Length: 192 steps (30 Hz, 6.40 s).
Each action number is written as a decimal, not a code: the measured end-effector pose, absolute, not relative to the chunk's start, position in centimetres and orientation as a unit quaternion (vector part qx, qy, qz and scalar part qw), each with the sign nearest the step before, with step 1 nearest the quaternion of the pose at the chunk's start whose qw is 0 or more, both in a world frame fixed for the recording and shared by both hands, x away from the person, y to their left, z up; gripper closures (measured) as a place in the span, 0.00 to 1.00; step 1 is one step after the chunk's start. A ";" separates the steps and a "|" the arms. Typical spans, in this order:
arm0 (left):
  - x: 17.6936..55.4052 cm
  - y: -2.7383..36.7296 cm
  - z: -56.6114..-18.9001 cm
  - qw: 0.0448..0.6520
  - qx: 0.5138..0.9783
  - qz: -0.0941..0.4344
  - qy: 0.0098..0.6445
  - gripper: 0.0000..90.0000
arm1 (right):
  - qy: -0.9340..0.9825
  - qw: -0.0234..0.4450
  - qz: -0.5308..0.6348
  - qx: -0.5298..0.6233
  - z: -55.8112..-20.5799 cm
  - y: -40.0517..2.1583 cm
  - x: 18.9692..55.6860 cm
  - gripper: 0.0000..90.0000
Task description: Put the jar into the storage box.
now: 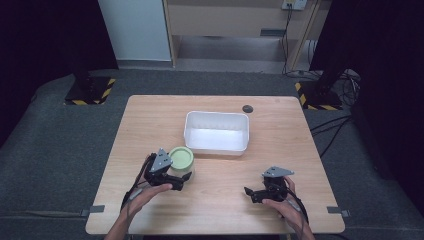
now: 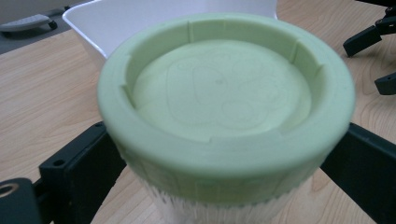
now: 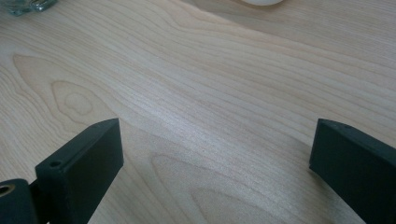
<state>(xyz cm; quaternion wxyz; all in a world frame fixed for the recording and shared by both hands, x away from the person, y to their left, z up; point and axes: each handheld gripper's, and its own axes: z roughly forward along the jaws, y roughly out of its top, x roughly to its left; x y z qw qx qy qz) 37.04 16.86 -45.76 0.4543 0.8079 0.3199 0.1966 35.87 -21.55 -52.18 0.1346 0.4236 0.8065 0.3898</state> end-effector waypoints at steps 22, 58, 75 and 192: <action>37.6 15.9 -45.5 0.450 0.805 0.206 0.328 0.11 | 0.806 0.135 0.390 0.424 -52.2 -21.6 35.9 0.03; 42.0 12.5 -40.6 0.470 0.806 0.177 0.315 0.11 | 0.806 0.133 0.392 0.423 -52.2 -21.6 35.8 0.03; 45.0 10.2 -38.2 0.474 0.803 0.182 0.312 0.11 | 0.805 0.133 0.394 0.423 -52.1 -21.6 35.8 0.04; 50.8 6.7 -44.2 0.445 0.786 0.198 0.382 0.01 | 0.806 0.133 0.397 0.419 -52.1 -21.7 35.7 0.04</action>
